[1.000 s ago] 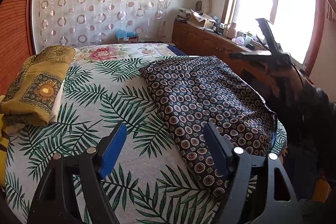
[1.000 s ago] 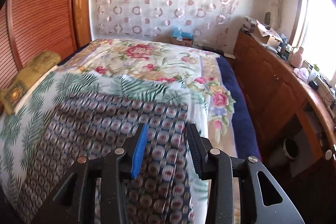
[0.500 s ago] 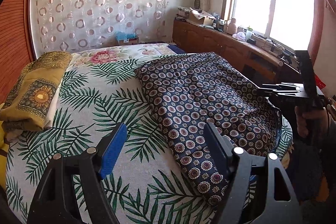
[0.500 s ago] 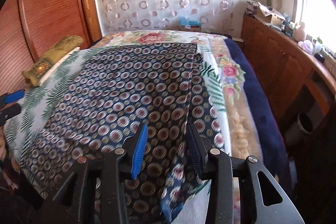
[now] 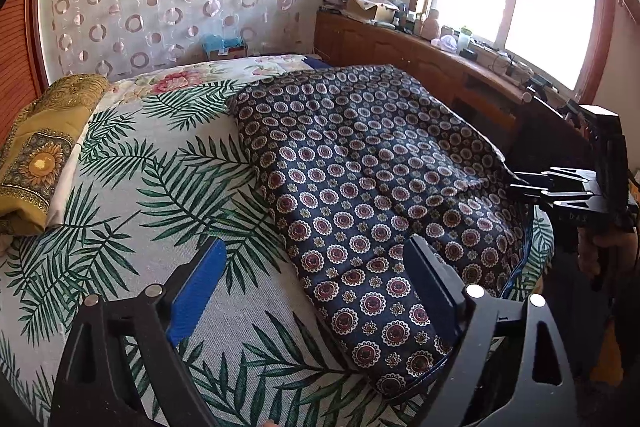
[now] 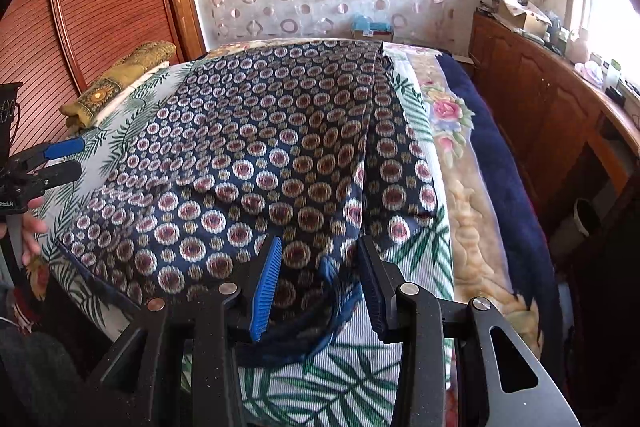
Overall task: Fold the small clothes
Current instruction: 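Grasp the navy shirt edge with the right gripper while the left gripper grasps it too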
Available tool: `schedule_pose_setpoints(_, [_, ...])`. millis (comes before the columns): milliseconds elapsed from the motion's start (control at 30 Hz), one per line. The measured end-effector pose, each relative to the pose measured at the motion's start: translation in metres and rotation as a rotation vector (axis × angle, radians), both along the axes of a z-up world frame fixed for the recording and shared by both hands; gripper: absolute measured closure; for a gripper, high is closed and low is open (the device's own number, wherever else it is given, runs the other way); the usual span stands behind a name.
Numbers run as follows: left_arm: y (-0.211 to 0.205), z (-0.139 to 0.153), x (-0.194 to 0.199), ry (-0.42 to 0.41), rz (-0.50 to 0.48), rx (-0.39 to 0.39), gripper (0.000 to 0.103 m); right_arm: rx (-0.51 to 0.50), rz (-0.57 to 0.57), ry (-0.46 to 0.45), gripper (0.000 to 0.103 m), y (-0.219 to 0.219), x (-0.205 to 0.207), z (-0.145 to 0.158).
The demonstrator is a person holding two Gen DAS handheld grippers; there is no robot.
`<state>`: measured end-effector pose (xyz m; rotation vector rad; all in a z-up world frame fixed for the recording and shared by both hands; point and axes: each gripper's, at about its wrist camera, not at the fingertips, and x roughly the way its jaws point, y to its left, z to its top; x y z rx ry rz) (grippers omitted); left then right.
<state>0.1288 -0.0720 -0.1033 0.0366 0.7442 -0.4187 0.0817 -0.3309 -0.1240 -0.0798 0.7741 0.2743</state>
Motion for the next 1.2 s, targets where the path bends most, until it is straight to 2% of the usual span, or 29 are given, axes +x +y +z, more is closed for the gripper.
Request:
schedule_pose_setpoints(100, [-0.003,-0.004,0.000,0.015,-0.009,0.022,0.013,-0.005,-0.006,0.008,0.063,-0.001,0.001,-0.004])
schedule_pose_setpoints(133, [-0.003,-0.005,0.001,0.021,-0.013,0.025,0.013,-0.006,-0.004,0.004,0.073,-0.001,0.000,-0.003])
schedule_pose_setpoints(167, [-0.003,-0.006,0.001,0.025,-0.015,0.029,0.013,-0.005,0.004,0.003,0.078,0.001,0.001,-0.003])
schedule_pose_setpoints(233, [-0.003,-0.008,0.001,0.029,-0.012,0.039,0.013,-0.005,0.017,-0.017,0.098,0.002,-0.001,0.001])
schedule_pose_setpoints(400, [-0.001,-0.008,-0.001,0.036,-0.022,0.039,0.013,-0.025,-0.007,-0.105,0.101,-0.002,-0.013,0.020])
schedule_pose_setpoints(633, [-0.002,-0.016,-0.003,0.076,-0.039,0.045,0.013,-0.071,-0.062,-0.056,0.101,-0.010,-0.012,0.007])
schedule_pose_setpoints(767, [0.001,-0.022,-0.003,0.113,-0.050,0.041,0.013,0.008,-0.076,-0.024,0.101,-0.012,-0.009,0.006])
schedule_pose_setpoints(833, [0.002,-0.025,-0.003,0.125,-0.060,0.029,0.013,0.015,-0.084,-0.018,0.094,-0.011,-0.007,0.003])
schedule_pose_setpoints(867, [0.002,-0.026,-0.004,0.130,-0.067,0.024,0.016,0.015,-0.085,-0.017,0.084,-0.010,-0.006,0.003])
schedule_pose_setpoints(900, [0.002,-0.026,-0.005,0.132,-0.071,0.021,0.019,0.012,-0.090,-0.010,0.069,-0.009,-0.005,0.002])
schedule_pose_setpoints(933, [0.002,-0.027,-0.006,0.133,-0.077,0.015,0.024,0.008,-0.097,0.004,0.064,-0.009,-0.003,0.000])
schedule_pose_setpoints(1000, [0.001,-0.027,-0.008,0.137,-0.091,0.005,0.032,0.016,-0.106,0.004,0.062,-0.011,-0.004,-0.001])
schedule_pose_setpoints(1067, [0.000,-0.028,-0.010,0.144,-0.098,-0.003,0.051,0.022,-0.107,0.003,0.056,-0.011,-0.006,0.002])
schedule_pose_setpoints(1167, [-0.002,-0.029,-0.016,0.142,-0.108,-0.003,0.067,0.009,-0.106,-0.010,0.052,-0.006,-0.009,-0.001])
schedule_pose_setpoints(1200, [-0.001,-0.029,-0.017,0.146,-0.109,-0.009,0.068,-0.012,-0.096,-0.014,0.052,-0.001,-0.011,-0.002])
